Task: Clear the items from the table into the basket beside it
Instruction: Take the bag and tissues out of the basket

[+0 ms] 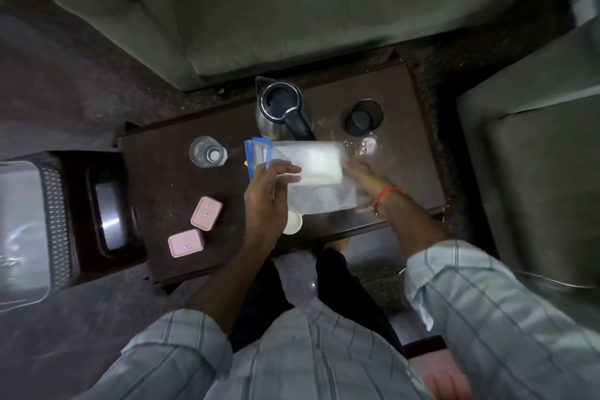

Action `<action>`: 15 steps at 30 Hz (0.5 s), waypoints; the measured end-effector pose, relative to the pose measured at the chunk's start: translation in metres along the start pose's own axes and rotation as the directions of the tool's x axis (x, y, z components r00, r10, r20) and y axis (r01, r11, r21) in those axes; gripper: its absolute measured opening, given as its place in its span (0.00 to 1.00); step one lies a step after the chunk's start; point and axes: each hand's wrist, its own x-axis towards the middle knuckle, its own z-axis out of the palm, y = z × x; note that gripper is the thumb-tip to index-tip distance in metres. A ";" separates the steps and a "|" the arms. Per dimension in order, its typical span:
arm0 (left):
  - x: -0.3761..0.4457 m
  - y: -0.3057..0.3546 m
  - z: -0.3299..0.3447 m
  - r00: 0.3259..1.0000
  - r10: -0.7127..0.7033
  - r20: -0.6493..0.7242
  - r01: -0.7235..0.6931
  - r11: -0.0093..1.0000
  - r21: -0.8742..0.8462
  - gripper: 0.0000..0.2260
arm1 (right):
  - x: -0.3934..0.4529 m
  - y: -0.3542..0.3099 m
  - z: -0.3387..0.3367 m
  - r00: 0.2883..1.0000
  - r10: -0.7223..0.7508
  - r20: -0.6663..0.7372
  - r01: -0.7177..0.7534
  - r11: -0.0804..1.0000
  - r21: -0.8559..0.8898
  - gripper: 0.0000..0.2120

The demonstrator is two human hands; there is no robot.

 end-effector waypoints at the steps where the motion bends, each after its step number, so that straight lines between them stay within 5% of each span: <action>1: 0.000 0.008 -0.003 1.000 -0.001 0.000 0.001 1.000 -0.016 0.16 | -0.011 0.002 0.006 0.998 0.024 0.055 -0.026 0.999 0.023 0.32; 3: -0.003 0.025 -0.011 1.000 0.007 0.007 -0.007 0.999 -0.034 0.15 | -0.026 0.005 0.018 0.995 -0.013 0.097 0.000 0.990 0.141 0.29; 7: -0.017 0.058 -0.036 0.997 -0.018 0.074 0.026 0.994 -0.105 0.19 | -0.060 -0.002 0.038 0.962 -0.260 -0.079 0.272 0.927 0.258 0.16; 11: -0.030 0.072 -0.067 0.973 0.112 -0.200 -0.118 0.993 -0.021 0.20 | -0.094 -0.014 0.040 0.936 -0.334 -0.111 0.351 0.866 0.356 0.14; 13: -0.028 0.078 -0.080 0.940 -0.052 -0.336 0.029 0.997 -0.072 0.23 | -0.109 -0.024 0.042 0.918 -0.381 -0.107 0.391 0.836 0.385 0.13; 15: -0.020 0.084 -0.089 0.915 -0.341 -0.216 0.268 0.913 -0.308 0.26 | -0.122 -0.032 0.046 0.902 -0.419 -0.102 0.423 0.815 0.396 0.09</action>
